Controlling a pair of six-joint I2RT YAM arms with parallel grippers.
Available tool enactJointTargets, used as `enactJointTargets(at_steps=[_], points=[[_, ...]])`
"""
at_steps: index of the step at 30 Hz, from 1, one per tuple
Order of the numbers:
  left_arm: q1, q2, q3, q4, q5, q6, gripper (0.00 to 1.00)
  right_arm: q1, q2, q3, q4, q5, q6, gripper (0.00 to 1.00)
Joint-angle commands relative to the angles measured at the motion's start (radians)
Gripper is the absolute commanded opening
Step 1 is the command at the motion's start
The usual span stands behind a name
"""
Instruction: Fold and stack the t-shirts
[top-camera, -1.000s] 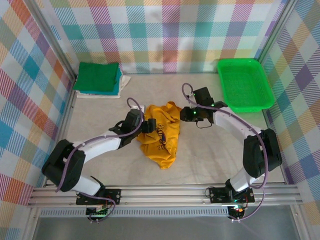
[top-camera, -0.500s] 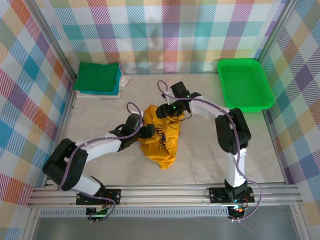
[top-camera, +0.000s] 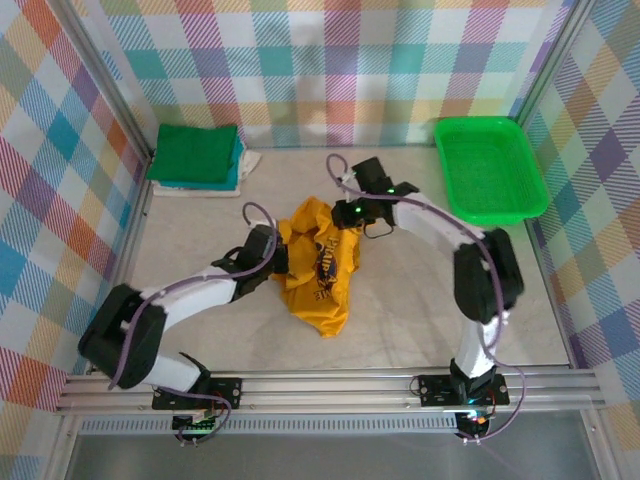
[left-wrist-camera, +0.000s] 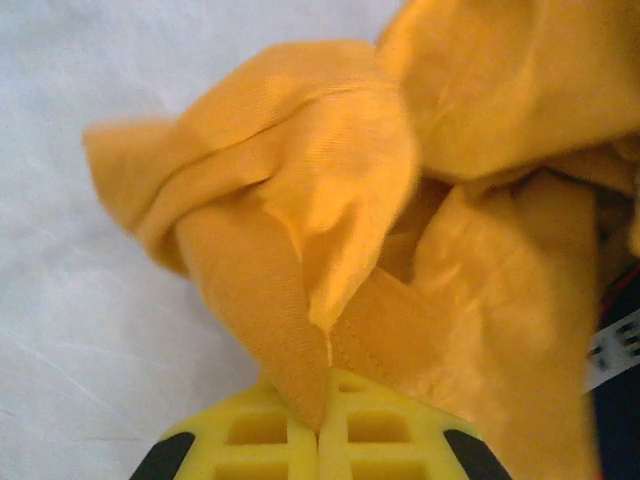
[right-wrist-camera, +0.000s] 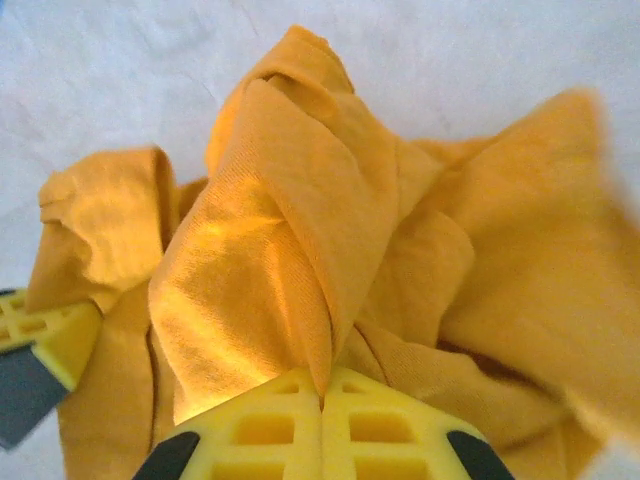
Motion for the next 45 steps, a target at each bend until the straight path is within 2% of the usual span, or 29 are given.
enactJointTargets(at_steps=[1, 6, 8, 9, 11, 13, 15, 18, 21, 22, 24, 25, 28, 30, 31, 33, 34, 35, 36, 38, 39, 42, 44, 45], points=[[0.02, -0.145, 0.033, -0.032, 0.004, 0.069, 0.0, -0.033, -0.159, -0.041, -0.004, 0.067, 0.024, 0.0], [0.066, -0.198, 0.182, -0.211, -0.005, 0.147, 0.0, -0.061, -0.295, -0.09, -0.053, 0.173, 0.056, 0.0], [0.085, -0.208, 0.203, -0.236, 0.001, 0.162, 0.0, -0.084, -0.347, -0.135, -0.052, 0.234, 0.092, 0.0], [0.092, -0.21, 0.2, -0.233, 0.011, 0.166, 0.0, -0.098, -0.369, -0.167, -0.043, 0.25, 0.107, 0.03], [0.095, -0.202, 0.182, -0.218, 0.042, 0.176, 0.0, -0.132, -0.382, -0.219, -0.034, 0.234, 0.13, 0.04], [0.095, -0.192, 0.161, -0.215, 0.044, 0.166, 0.0, -0.162, -0.37, -0.261, -0.037, 0.23, 0.145, 0.1], [0.096, -0.194, 0.142, -0.224, 0.007, 0.16, 0.0, -0.186, -0.36, -0.292, -0.043, 0.236, 0.155, 0.12], [0.104, -0.225, 0.132, -0.241, -0.051, 0.158, 0.0, -0.197, -0.385, -0.324, -0.028, 0.232, 0.14, 0.07], [0.107, -0.279, 0.123, -0.238, -0.087, 0.172, 0.0, -0.196, -0.425, -0.329, -0.013, 0.206, 0.108, 0.14], [0.108, -0.298, 0.12, -0.238, -0.098, 0.183, 0.0, -0.197, -0.442, -0.335, -0.005, 0.197, 0.094, 0.13], [0.111, -0.32, 0.113, -0.24, -0.114, 0.2, 0.0, -0.198, -0.462, -0.343, -0.011, 0.215, 0.089, 0.02], [0.115, -0.327, 0.113, -0.25, -0.126, 0.202, 0.0, -0.199, -0.466, -0.345, -0.023, 0.224, 0.086, 0.0], [0.125, -0.361, 0.109, -0.291, -0.188, 0.191, 0.0, -0.2, -0.498, -0.348, -0.055, 0.243, 0.081, 0.05], [0.13, -0.408, 0.087, -0.287, -0.203, 0.192, 0.0, -0.201, -0.548, -0.369, -0.04, 0.248, 0.08, 0.16], [0.138, -0.432, 0.074, -0.279, -0.192, 0.191, 0.0, -0.199, -0.573, -0.386, -0.025, 0.243, 0.081, 0.0], [0.152, -0.45, 0.059, -0.277, -0.176, 0.174, 0.0, -0.199, -0.59, -0.401, -0.017, 0.214, 0.091, 0.0], [0.159, -0.449, 0.057, -0.282, -0.167, 0.168, 0.0, -0.199, -0.583, -0.41, -0.001, 0.161, 0.089, 0.0], [0.164, -0.442, 0.054, -0.292, -0.168, 0.162, 0.0, -0.199, -0.567, -0.416, 0.014, 0.107, 0.088, 0.12], [0.171, -0.432, 0.051, -0.304, -0.177, 0.15, 0.0, -0.197, -0.54, -0.42, 0.021, 0.063, 0.094, 0.17], [0.192, -0.411, 0.046, -0.353, -0.18, 0.107, 0.0, -0.197, -0.491, -0.43, 0.019, 0.072, 0.131, 0.11], [0.204, -0.4, 0.04, -0.374, -0.184, 0.07, 0.0, -0.198, -0.468, -0.432, 0.016, 0.091, 0.143, 0.13], [0.214, -0.374, -0.006, -0.369, -0.155, 0.03, 0.0, -0.199, -0.404, -0.421, 0.039, 0.153, 0.163, 0.4], [0.22, -0.356, -0.037, -0.349, -0.156, 0.005, 0.0, -0.199, -0.302, -0.358, 0.044, 0.141, 0.166, 0.45], [0.225, -0.344, -0.05, -0.331, -0.152, -0.004, 0.0, -0.198, -0.228, -0.296, 0.03, 0.092, 0.157, 0.48]])
